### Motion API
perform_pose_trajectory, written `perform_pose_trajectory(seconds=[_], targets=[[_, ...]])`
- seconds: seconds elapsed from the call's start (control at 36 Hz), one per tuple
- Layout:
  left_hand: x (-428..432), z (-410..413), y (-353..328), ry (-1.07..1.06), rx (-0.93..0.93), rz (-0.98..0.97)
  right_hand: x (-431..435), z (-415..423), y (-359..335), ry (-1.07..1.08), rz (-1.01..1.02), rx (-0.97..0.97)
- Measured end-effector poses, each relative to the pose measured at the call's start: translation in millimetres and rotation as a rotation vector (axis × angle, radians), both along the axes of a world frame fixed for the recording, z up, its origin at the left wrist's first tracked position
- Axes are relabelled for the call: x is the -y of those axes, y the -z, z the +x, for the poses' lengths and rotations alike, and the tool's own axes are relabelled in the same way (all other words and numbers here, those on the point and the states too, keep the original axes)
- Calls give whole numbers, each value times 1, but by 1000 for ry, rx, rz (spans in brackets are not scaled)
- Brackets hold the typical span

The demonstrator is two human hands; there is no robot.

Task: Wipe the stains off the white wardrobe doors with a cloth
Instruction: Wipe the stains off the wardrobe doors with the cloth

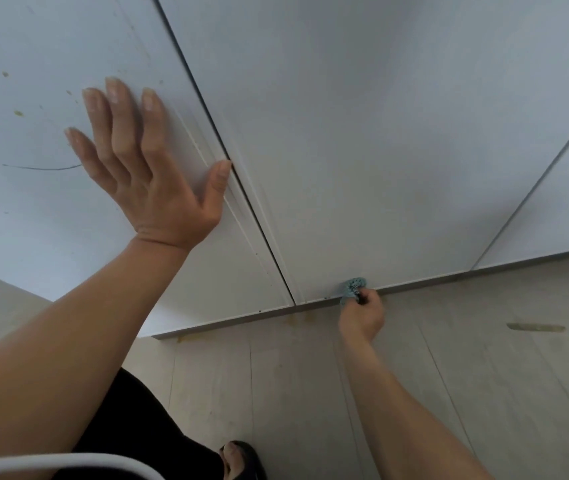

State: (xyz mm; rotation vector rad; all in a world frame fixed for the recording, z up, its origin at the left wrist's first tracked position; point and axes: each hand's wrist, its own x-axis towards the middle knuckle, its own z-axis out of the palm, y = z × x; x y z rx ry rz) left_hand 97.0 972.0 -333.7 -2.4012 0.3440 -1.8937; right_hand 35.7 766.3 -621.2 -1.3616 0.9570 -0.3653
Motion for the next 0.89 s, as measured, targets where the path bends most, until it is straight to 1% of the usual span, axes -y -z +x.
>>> perform_pose_trajectory(seconds=[0.11,0.22,0.28,0.36,0.44,0.47,0.58,0.61,0.72,0.78,0.89], targets=[[0,-2,-1,8,-22,-1,-32,-6,-3,-80,47,-13],[-1,-2,-1,24,-24,5,-68,-9,4,-282,95,-14],[0,-3,-1,28,-26,2,-73,-9,11,-360,109,-19],[0,-3,-1,28,-36,-3,-63,-8,13,-325,106,-47],[-1,-3,-1,32,-43,-7,-55,-10,5,-199,32,-73],[-1,-3,-1,33,-44,-5,-56,-11,2,-201,0,-74],[-1,-3,-2,48,-34,-5,-77,-15,-15,-384,-125,-5],[0,-2,-1,50,-31,-6,-81,-16,-19,-396,-150,12],[0,-2,-2,42,-28,-9,-87,-16,-25,-331,-189,7],[0,-2,-2,49,-35,-10,-83,-18,-19,-367,-200,1],[-1,-4,-1,45,-37,-1,-61,-16,-5,-464,-209,-83]])
